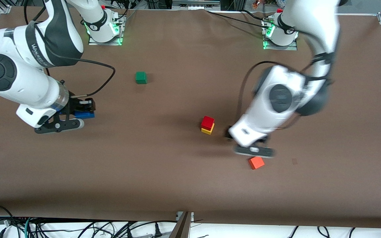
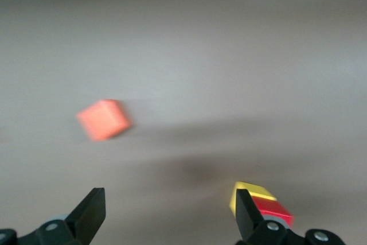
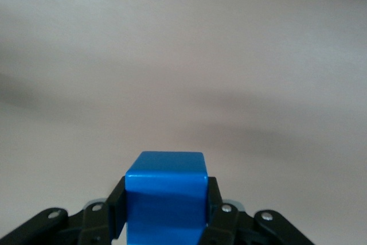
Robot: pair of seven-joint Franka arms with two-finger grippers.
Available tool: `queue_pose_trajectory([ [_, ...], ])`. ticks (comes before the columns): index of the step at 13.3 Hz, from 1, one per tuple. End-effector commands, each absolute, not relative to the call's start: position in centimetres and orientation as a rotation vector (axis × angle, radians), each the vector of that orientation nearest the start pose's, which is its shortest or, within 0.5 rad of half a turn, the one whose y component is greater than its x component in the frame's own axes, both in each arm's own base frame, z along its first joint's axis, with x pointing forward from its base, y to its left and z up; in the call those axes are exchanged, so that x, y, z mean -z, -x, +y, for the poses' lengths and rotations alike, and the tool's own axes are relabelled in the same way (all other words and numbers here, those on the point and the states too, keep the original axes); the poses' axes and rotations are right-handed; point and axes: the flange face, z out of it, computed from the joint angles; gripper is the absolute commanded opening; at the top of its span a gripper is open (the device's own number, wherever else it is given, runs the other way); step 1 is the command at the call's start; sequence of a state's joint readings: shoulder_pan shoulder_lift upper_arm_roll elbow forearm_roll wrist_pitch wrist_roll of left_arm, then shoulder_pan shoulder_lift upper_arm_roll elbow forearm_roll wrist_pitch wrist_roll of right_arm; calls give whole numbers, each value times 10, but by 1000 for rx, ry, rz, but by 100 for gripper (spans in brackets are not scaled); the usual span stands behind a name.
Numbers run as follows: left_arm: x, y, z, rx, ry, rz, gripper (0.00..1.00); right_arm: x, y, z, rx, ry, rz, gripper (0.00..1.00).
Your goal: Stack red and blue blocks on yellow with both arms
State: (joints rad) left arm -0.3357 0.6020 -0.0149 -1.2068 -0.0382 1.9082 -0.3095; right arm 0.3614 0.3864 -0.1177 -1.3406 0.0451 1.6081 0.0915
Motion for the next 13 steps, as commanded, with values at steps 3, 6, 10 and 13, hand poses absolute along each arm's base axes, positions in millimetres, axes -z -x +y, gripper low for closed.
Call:
queue_pose_trajectory([
  [3,-524,-697,-85,167,3187,-295,100,-482,-632,338,-107,3119,-75,29],
  [6,-548,-683,-28,110,3156,-412,100,-449,-615,434,-7,3012,-6,29],
  [10,-564,-669,41,63,3156,-397,100,-406,-589,524,140,2839,-48,29],
  [13,-560,-662,43,-24,3145,-375,100,-367,-573,555,159,2831,-89,29],
])
